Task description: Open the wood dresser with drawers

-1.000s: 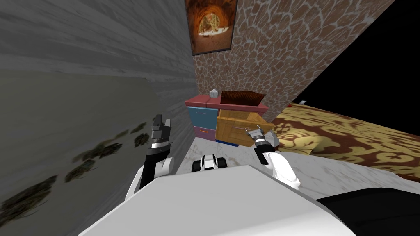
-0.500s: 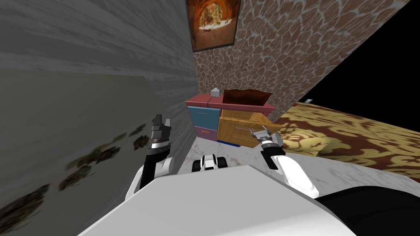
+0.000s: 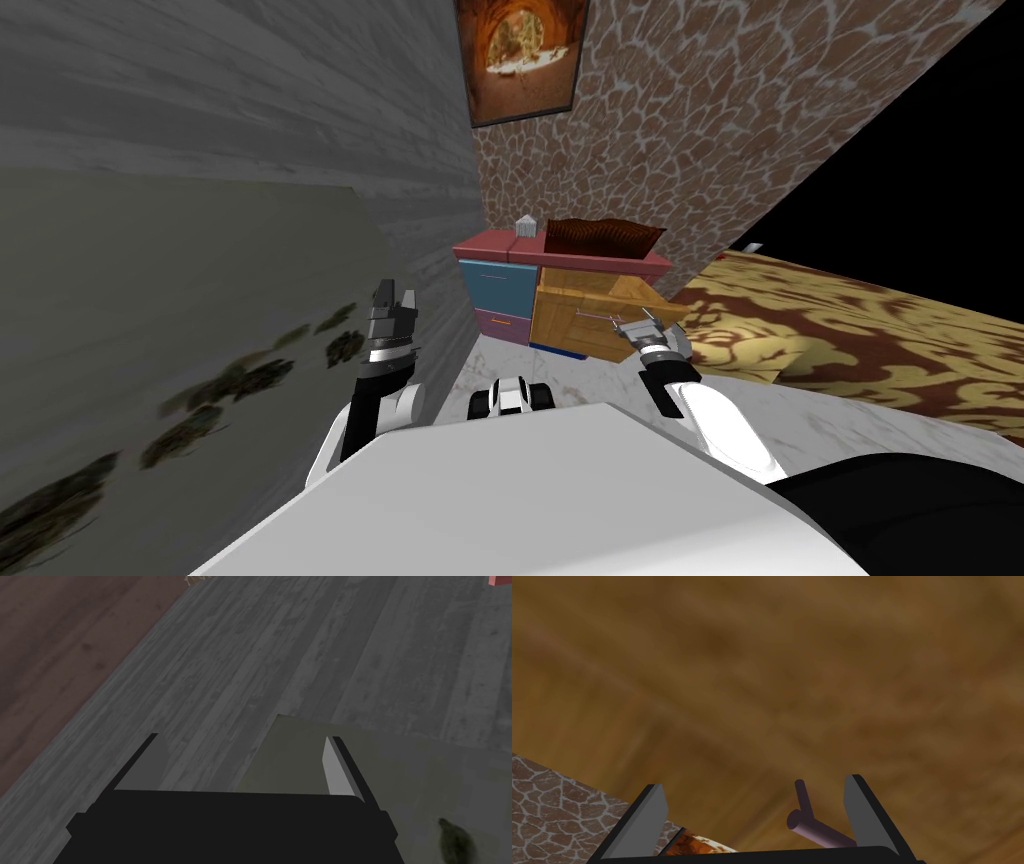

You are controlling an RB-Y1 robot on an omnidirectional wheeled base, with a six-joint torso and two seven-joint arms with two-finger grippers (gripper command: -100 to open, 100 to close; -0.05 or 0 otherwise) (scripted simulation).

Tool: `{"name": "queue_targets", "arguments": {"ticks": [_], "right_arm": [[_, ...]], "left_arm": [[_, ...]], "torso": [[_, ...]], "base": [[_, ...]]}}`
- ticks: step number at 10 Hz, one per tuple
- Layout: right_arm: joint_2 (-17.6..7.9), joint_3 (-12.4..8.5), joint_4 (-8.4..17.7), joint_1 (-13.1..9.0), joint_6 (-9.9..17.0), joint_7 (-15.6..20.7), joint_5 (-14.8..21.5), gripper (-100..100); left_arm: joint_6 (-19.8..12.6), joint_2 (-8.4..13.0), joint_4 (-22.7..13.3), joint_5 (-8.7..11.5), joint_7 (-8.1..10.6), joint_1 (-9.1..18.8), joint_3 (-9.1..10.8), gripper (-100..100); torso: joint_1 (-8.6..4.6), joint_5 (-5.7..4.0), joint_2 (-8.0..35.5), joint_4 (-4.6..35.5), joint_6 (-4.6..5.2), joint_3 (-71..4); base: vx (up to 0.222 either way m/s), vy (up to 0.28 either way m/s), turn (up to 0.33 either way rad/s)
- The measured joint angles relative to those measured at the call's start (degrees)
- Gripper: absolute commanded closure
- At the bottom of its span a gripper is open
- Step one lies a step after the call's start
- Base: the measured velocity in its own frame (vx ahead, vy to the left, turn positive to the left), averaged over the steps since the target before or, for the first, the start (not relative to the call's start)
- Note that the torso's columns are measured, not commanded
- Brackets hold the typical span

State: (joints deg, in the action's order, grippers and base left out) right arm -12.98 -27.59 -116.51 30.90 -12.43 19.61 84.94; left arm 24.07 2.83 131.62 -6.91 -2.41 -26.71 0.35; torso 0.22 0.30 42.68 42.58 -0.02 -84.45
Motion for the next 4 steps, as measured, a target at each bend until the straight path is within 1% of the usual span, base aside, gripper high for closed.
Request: {"name": "queue_targets", "arguments": {"ticks": [4], "right_arm": [[0.1, 0.2, 0.4, 0.3, -0.1, 0.1, 0.1, 0]], "left_arm": [[0.0, 0.0, 0.0, 0.0, 0.00, 0.0, 0.00, 0]], "torso": [[-0.11, -0.19, -0.3, -0.2, 0.02, -0.1]], "base": [[0.000, 0.000, 0.000]]}}
